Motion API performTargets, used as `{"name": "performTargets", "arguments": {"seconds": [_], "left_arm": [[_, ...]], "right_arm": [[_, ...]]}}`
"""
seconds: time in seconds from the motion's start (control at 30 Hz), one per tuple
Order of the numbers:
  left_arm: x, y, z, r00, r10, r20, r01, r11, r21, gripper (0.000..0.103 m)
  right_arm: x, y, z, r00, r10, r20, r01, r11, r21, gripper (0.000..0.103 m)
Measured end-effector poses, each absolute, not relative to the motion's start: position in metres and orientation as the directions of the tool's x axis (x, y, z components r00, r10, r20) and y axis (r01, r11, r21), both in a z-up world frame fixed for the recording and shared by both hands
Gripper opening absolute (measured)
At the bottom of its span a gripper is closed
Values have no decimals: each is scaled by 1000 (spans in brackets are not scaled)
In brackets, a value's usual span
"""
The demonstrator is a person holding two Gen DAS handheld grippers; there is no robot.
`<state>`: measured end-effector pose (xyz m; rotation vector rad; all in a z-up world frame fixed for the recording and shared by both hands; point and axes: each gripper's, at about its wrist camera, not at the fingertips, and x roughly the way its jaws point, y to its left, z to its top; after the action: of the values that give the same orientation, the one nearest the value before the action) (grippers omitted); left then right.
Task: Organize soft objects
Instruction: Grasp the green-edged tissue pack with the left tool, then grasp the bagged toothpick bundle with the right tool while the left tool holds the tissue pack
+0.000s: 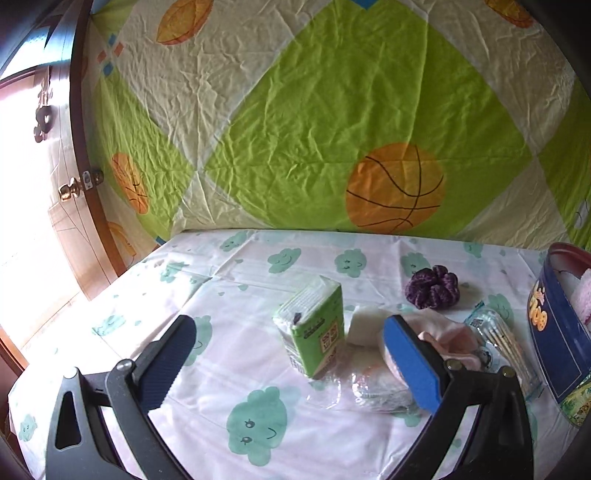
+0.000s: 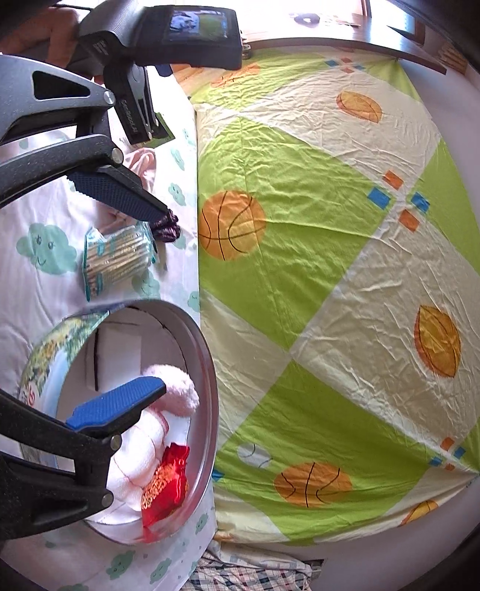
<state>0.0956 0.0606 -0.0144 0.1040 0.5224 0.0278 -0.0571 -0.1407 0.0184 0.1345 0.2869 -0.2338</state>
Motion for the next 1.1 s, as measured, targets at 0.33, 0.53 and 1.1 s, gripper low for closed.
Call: {"name": "performTargets", "arguments": {"seconds": [0.33, 0.53, 1.1], "left_arm": [[147, 80, -33, 773, 6, -635, 22, 999, 37, 102], [163, 84, -45, 716, -39, -697, 44, 999, -10, 96], [180, 121, -55, 650, -202, -733, 37, 971, -234, 24]], "right_arm": [[-27, -95, 9, 909, -85, -409, 118, 991, 57, 87], [-11, -92, 1, 875, -39, -483, 83, 994, 71, 87], [20, -105, -14, 802, 40, -597, 71, 984, 161, 76]]}}
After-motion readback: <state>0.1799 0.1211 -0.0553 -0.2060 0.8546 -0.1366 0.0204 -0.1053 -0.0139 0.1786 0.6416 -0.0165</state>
